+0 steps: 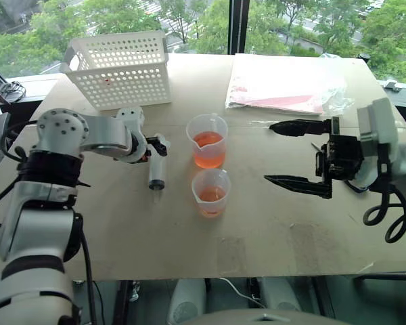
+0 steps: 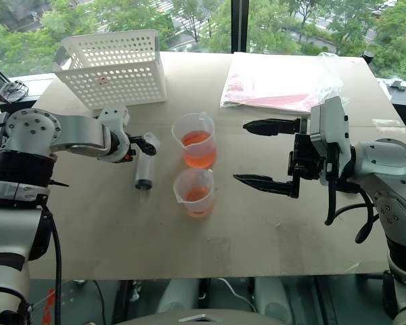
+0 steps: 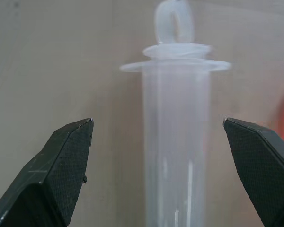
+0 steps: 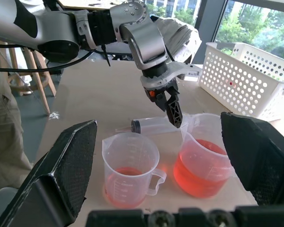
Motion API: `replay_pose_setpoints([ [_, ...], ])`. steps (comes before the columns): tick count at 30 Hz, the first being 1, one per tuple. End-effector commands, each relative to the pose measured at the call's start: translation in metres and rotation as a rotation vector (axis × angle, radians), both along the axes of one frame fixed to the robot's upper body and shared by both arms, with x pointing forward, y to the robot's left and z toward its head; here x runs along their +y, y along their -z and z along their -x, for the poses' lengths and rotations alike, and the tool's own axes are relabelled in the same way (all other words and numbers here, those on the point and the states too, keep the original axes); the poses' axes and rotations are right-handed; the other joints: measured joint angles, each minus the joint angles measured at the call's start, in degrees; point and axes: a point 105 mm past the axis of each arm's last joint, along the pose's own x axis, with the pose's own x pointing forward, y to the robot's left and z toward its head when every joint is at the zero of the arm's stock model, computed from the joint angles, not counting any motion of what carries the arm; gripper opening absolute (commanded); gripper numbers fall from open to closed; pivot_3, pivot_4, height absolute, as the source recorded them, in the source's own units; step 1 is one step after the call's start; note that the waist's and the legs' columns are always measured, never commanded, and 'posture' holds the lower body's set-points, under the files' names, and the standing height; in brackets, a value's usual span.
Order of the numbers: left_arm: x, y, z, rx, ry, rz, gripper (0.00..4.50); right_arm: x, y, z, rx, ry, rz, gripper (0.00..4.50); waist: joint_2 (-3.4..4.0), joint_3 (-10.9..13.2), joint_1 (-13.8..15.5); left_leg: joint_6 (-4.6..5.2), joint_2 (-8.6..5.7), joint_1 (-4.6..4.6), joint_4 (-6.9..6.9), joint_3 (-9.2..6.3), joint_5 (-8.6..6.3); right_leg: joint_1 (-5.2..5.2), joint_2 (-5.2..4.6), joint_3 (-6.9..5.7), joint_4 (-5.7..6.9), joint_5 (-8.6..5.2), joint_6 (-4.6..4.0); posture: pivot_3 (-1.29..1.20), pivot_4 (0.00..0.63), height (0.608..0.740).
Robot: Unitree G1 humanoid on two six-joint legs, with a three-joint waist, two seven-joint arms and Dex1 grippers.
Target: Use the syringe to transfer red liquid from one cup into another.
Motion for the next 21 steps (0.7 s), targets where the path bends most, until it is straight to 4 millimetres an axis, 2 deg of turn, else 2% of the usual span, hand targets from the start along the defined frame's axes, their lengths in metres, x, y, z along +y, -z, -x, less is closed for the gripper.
replay_pose_setpoints([
  [1,0.002,-0.004,-0.006,0.006,0.023,-0.035,2.75,0.0,-0.008,0.008,-0.051,0.016,-0.005,4.5,0.0,0.0,0.0,0.0,0.0,-0.01,-0.02,0.0,0.0,0.0,0.0,0.0,0.0,0.0,0.0,0.0,0.15,0.74],
  [2,0.0,-0.002,-0.007,0.014,0.031,-0.03,2.26,0.0,-0.008,0.009,-0.05,0.021,-0.005,4.5,0.0,0.0,0.0,0.0,0.0,-0.01,-0.02,-0.03,0.0,0.0,0.0,-0.01,0.0,0.0,0.0,0.0,0.15,0.74],
  [3,0.0,-0.001,-0.008,0.02,0.036,-0.027,2.02,0.0,-0.007,0.01,-0.049,0.024,-0.003,4.5,0.0,0.0,0.1,0.0,-0.01,-0.01,-0.02,-0.02,0.0,0.0,0.0,-0.01,0.0,0.0,0.0,0.0,0.15,0.74],
  [4,0.001,0.001,-0.009,0.026,0.038,-0.027,1.48,0.0,-0.006,0.01,-0.047,0.03,-0.002,4.5,0.0,0.0,0.1,0.01,-0.01,-0.01,-0.02,-0.03,-0.01,0.0,-0.01,-0.01,0.0,0.0,0.0,0.0,0.15,0.74],
  [6,0.002,0.001,-0.009,0.026,0.039,-0.012,1.38,0.0,-0.004,0.01,-0.038,0.044,0.001,4.5,0.01,0.0,0.1,0.19,-0.03,0.0,-0.02,-0.03,-0.11,0.02,-0.03,-0.01,0.0,-0.01,0.01,0.0,0.15,0.74],
  [8,0.005,-0.011,-0.01,-0.024,0.036,0.051,1.38,-0.001,-0.002,0.007,-0.013,0.069,-0.006,4.5,0.0,0.0,0.0,0.22,-0.03,0.02,0.0,-0.04,-0.12,0.04,-0.03,-0.01,0.02,0.0,0.01,0.0,0.15,0.74],
  [11,0.019,-0.052,-0.006,-0.199,0.043,0.142,1.38,0.0,-0.003,0.0,0.016,0.098,-0.027,4.5,-0.04,0.0,-0.5,0.22,-0.02,0.01,0.04,-0.07,-0.12,0.03,-0.04,-0.02,0.06,0.01,0.01,0.0,0.15,0.74],
  [13,0.019,-0.084,0.002,-0.342,0.102,0.207,1.38,0.001,-0.005,-0.003,0.02,0.095,-0.043,4.5,-0.12,0.1,-1.3,0.22,0.03,-0.01,0.04,-0.07,-0.12,0.0,-0.04,-0.01,0.09,0.01,0.01,0.0,0.15,0.74],
  [15,0.016,-0.106,0.007,-0.46,0.151,0.246,1.38,0.003,-0.006,-0.004,0.02,0.088,-0.052,4.5,-0.11,0.0,-1.3,0.19,0.03,-0.03,0.04,-0.1,-0.11,-0.01,-0.05,-0.03,0.09,0.01,0.01,0.0,0.15,0.74],
  [18,-0.022,-0.172,0.03,-0.865,0.422,0.385,1.38,0.009,-0.008,-0.015,0.002,0.085,-0.081,4.5,-0.11,0.0,-1.2,0.06,0.0,-0.01,0.0,-0.08,-0.04,0.0,-0.13,-0.03,0.08,0.0,0.01,0.0,0.15,0.74],
  [20,-0.039,-0.188,0.037,-1.032,0.542,0.364,1.38,0.011,-0.015,-0.028,-0.014,0.11,-0.107,4.5,-0.13,0.0,-1.0,-0.02,-0.03,-0.05,0.01,-0.07,0.01,0.0,-0.19,-0.07,0.06,0.0,0.01,0.0,0.15,0.74],
  [21,-0.05,-0.189,0.037,-1.067,0.595,0.347,1.38,0.011,-0.019,-0.036,-0.009,0.137,-0.119,4.5,-0.12,0.0,-0.9,-0.02,-0.07,-0.06,0.03,-0.08,0.01,0.01,-0.22,-0.09,0.03,0.01,0.0,0.0,0.15,0.74],
])
